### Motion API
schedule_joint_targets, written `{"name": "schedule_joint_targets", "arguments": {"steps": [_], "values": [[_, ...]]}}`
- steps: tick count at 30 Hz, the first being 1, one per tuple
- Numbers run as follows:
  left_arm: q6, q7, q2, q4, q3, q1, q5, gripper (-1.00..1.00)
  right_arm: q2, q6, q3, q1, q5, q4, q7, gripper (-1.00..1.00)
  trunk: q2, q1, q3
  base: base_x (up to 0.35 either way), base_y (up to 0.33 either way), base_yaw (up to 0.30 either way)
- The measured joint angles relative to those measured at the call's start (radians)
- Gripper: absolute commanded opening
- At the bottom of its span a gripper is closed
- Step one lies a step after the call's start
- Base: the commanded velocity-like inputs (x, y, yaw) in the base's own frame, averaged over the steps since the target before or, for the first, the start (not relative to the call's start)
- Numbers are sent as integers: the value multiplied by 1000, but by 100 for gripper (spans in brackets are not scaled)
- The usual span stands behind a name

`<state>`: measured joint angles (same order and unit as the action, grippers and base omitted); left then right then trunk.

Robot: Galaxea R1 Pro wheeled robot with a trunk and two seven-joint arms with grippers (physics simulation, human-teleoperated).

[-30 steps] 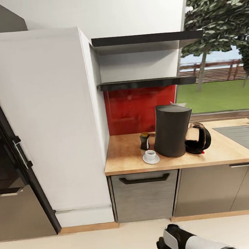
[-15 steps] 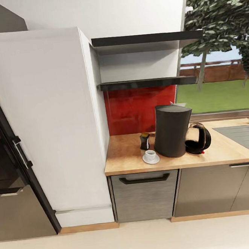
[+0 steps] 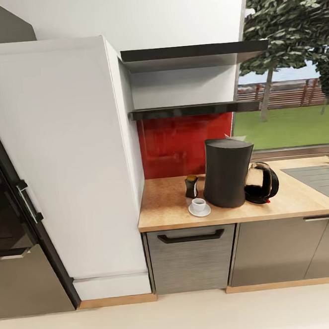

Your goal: Set up a coffee station on the kitchen countertop: keep the coffee maker on the countertop, move the bottle of coffee from the kitchen shelf to the counter next to the coffee maker, place a paper coffee filter on top of the coffee maker, put the saucer next to the coffee maker with the coffee cup on the saucer, and place the electric kettle next to the coffee maker.

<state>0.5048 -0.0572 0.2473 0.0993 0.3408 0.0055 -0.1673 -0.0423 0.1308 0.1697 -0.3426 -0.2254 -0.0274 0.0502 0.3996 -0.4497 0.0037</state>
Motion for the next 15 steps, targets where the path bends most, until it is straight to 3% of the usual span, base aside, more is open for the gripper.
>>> {"name": "schedule_joint_targets", "arguments": {"steps": [15], "values": [[-1, -2, 0, -5, -4, 0, -1, 100, 2, 0, -2, 0, -1, 1, -1, 100, 0, 0, 0, 0, 0, 0]]}}
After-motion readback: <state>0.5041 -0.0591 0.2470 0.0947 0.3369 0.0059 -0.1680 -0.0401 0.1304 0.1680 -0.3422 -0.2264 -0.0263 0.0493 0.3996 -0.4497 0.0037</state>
